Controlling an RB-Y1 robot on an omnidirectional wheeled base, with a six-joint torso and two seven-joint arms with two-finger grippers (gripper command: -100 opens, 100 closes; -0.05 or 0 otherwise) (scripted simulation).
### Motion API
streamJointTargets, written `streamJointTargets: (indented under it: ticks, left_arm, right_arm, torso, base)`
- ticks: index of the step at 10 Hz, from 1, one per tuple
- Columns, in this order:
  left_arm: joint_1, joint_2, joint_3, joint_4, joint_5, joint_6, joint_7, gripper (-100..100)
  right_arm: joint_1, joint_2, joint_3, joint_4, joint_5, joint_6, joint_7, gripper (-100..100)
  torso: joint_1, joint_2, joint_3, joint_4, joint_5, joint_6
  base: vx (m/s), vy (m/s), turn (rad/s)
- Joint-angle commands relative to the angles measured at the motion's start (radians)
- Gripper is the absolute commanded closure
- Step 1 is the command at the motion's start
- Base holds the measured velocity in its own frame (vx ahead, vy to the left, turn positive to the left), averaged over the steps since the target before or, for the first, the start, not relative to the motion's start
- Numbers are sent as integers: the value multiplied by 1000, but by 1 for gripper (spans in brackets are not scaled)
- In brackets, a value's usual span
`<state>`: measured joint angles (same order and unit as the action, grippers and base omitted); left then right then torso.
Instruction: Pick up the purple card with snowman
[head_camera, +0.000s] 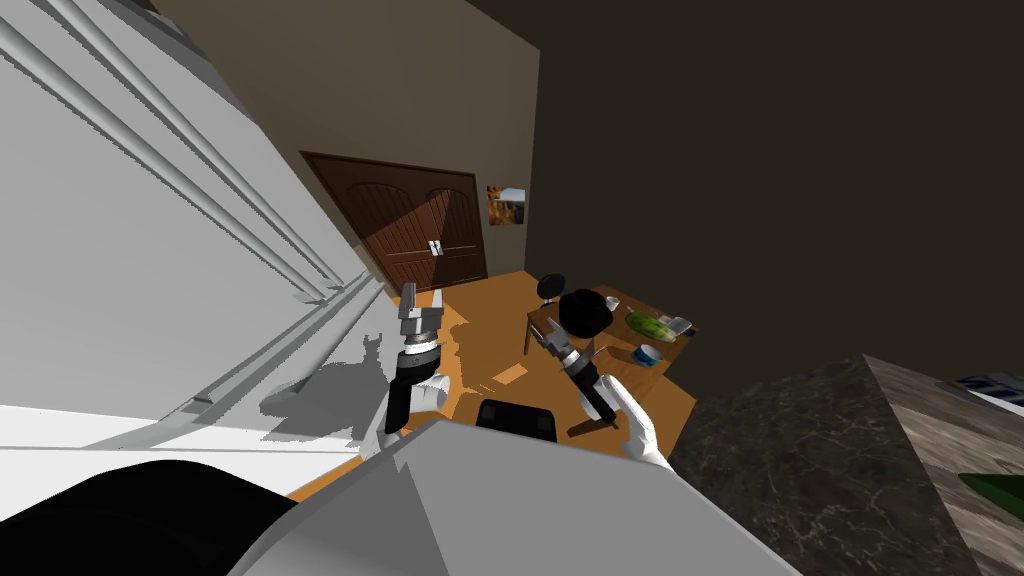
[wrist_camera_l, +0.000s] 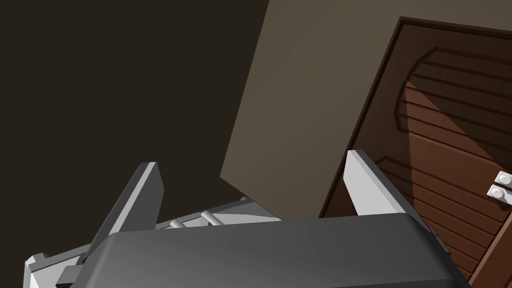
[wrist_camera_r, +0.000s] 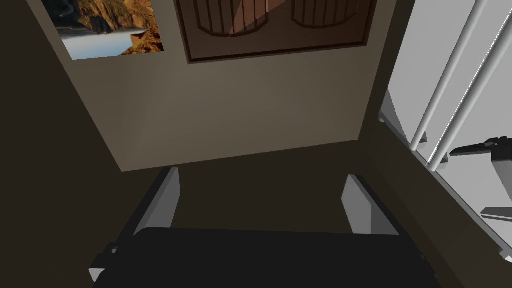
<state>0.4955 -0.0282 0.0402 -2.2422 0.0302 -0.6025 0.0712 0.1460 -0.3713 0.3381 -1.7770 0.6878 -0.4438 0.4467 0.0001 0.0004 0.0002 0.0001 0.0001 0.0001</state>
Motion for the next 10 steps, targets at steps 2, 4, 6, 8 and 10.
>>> streamJointTargets:
  ticks: [2,4,6,8,10]
  left_arm:
    - [0,0,0,0,0,0,0,0]
    - [0,0,0,0,0,0,0,0]
    - [0,0,0,0,0,0,0,0]
    - [0,0,0,0,0,0,0,0]
    - [0,0,0,0,0,0,0,0]
  right_arm:
    - [-77,-50,68,80,79,7,75,-100]
    - [-118,-76,99,138,132,8,122,-100]
    - [-157,-102,129,181,182,7,159,-100]
    - [-195,-128,160,225,228,5,195,-100]
    - [-234,-154,190,268,270,1,231,-100]
  torso:
    - [0,0,0,0,0,0]
    - [-1,0,0,0,0,0]
    - [-1,0,0,0,0,0]
    - [-1,0,0,0,0,0]
    - [-1,0,0,0,0,0]
  base:
    - [-13,-1,-52]
    - [-11,-6,-34]
    - [-7,-8,-24]
    - [-4,-10,-30]
    - [-5,-12,-26]
